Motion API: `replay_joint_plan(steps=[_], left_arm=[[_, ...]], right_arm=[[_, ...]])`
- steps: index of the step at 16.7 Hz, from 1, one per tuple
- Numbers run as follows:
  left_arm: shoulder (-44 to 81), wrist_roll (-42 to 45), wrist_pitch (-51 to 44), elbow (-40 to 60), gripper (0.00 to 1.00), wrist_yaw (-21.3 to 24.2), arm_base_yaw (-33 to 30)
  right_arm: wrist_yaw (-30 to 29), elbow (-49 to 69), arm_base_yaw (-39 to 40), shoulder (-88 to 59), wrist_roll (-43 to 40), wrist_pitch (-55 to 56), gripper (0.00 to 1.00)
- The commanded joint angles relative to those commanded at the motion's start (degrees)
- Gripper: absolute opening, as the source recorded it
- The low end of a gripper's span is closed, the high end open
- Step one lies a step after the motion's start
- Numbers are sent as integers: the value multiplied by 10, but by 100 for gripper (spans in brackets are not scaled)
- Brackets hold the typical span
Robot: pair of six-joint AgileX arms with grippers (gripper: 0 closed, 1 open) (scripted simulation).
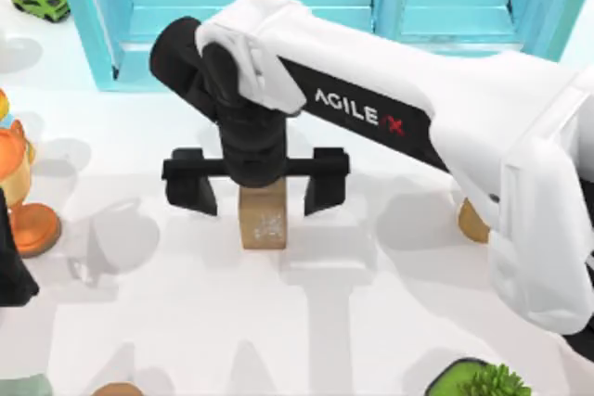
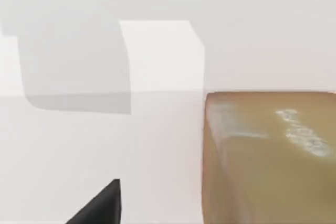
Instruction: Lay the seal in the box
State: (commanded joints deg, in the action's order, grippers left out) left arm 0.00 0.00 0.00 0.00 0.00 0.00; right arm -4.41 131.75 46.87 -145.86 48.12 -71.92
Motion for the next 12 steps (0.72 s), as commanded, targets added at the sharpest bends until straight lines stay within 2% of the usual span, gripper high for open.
replay_joint_plan(steps=[3,8,12], left_arm=[[0,0,0,0,100,0,0],[0,0,0,0,100,0,0],[0,0,0,0,100,0,0]], right_arm=[[0,-45,0,6,0,39,100],[0,-50,0,6,-1,43,100],[0,-50,0,6,-1,43,70]])
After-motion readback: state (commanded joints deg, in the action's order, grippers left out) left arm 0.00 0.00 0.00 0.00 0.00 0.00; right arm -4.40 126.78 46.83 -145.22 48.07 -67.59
